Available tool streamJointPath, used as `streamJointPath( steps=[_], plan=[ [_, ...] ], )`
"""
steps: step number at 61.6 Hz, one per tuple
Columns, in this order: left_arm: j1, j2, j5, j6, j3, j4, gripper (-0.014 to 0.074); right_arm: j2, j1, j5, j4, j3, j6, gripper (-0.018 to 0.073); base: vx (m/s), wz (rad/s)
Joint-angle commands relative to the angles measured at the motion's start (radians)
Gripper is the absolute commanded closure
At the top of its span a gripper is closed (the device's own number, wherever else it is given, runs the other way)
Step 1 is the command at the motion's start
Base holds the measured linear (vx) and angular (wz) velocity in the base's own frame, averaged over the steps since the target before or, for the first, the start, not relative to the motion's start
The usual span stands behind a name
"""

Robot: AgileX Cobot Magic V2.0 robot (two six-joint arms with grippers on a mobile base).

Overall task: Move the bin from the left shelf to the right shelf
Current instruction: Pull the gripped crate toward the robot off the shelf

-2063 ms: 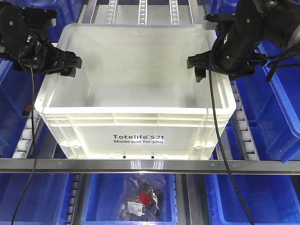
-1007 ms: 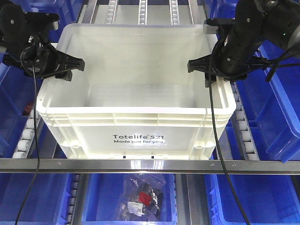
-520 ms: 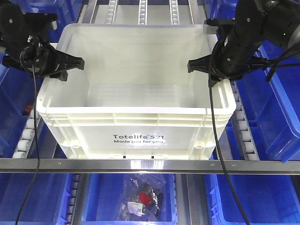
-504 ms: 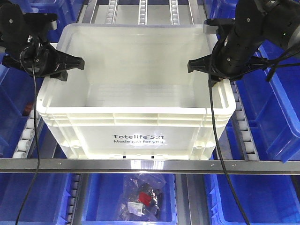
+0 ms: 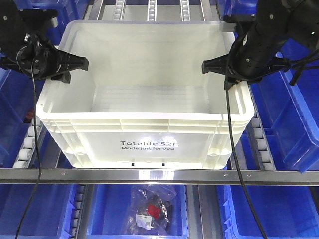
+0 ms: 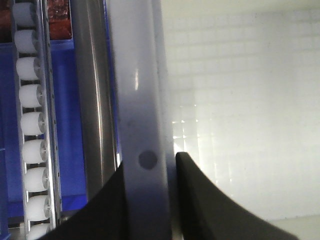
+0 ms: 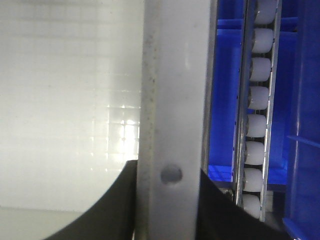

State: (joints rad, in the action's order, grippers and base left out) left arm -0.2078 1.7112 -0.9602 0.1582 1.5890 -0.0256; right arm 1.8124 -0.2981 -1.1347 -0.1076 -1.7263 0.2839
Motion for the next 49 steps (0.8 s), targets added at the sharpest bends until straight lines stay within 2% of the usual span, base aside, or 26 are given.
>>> streamJointPath(
  steps=[1, 30, 49],
  plan=[
    [-0.008, -0.080, 0.053, -0.013, 0.034, -0.027, 0.0486, -0.092, -0.001, 0.078, -0.015, -0.041, -0.004, 0.0513, 0.00, 0.00],
    [-0.008, -0.160, 0.055, -0.014, 0.034, -0.027, 0.0486, -0.145, -0.001, 0.085, 0.032, -0.041, -0.008, 0.0513, 0.00, 0.00],
    [-0.008, -0.181, 0.060, -0.014, 0.034, -0.027, 0.0486, -0.170, -0.001, 0.093, 0.030, -0.040, -0.008, 0.0513, 0.00, 0.00]
  ],
)
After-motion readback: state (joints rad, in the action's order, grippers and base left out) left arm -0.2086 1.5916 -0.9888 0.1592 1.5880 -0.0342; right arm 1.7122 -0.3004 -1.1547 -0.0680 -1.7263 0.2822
